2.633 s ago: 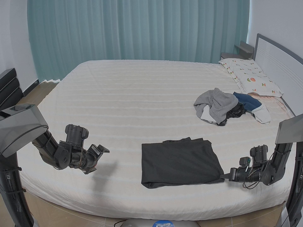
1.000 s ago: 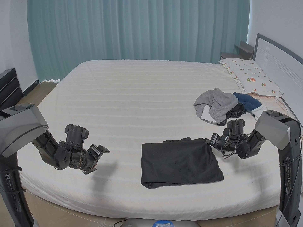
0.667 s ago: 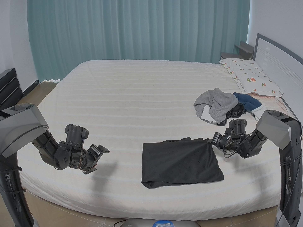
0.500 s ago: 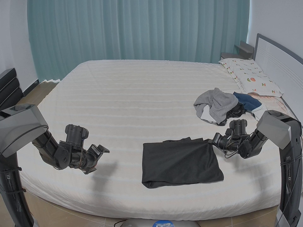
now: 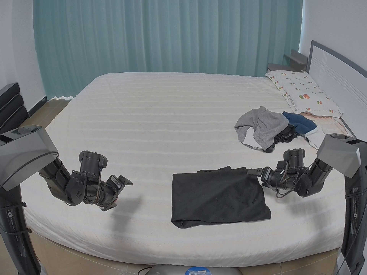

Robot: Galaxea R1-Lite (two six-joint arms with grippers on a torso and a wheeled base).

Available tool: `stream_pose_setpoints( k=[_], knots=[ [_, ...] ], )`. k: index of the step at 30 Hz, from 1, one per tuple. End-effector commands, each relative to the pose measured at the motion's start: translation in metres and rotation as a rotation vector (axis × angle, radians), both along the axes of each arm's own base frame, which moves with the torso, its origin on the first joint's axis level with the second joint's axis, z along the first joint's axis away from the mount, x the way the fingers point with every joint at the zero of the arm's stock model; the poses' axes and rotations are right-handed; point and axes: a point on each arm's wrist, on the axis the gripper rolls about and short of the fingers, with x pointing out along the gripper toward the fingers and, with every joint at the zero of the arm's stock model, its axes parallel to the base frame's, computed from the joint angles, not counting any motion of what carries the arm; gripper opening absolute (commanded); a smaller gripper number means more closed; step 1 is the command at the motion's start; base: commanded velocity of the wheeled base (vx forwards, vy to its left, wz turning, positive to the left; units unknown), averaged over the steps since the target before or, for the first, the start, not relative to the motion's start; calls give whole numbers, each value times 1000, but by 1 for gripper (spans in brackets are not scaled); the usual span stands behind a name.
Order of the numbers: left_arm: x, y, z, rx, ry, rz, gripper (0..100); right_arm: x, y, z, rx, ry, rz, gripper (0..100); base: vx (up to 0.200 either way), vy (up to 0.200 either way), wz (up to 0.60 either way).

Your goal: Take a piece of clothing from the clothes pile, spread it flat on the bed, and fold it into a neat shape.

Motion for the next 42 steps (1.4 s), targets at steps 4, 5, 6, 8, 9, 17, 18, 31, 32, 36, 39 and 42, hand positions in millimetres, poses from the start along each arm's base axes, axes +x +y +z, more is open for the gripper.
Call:
stream_pose_setpoints(
  k=[4,5,6,8,9,17,18,31,32,36,39,42],
  knots=[
    [0,0,0,-1,-2,0,100,-81,-13,9,-67,52,181,100,0,0,0],
    [0,-1,0,0,-1,-1,100,-92,-13,5,-74,63,193,100,0,0,0],
    [0,-1,0,0,-1,-1,100,-95,-12,3,-74,62,195,100,0,0,0],
    [0,-1,0,0,-1,-1,100,-99,-12,1,-71,53,193,100,0,0,0],
    [0,-1,0,0,1,-3,100,-101,-11,-2,-71,55,194,100,0,0,0],
    [0,-1,0,0,-1,-3,100,-106,-11,-6,-75,76,192,0,0,0,0],
    [0,-1,0,0,-1,-3,100,-108,-13,-6,-76,80,188,0,0,0,0],
    [0,-1,0,0,-1,-3,100,-117,-24,-1,-73,84,164,0,0,0,0],
    [0,-1,0,0,-1,-3,100,-117,-24,-1,-74,85,165,0,0,0,0],
    [0,-1,0,-1,-2,-3,100,-118,-24,-2,-94,77,182,0,0,0,0],
    [0,-1,0,0,-1,-3,100,-119,-24,-3,-99,79,188,0,0,0,0],
    [0,-1,0,0,-1,-3,100,-117,-23,-2,-101,70,190,100,0,0,0]
  ],
)
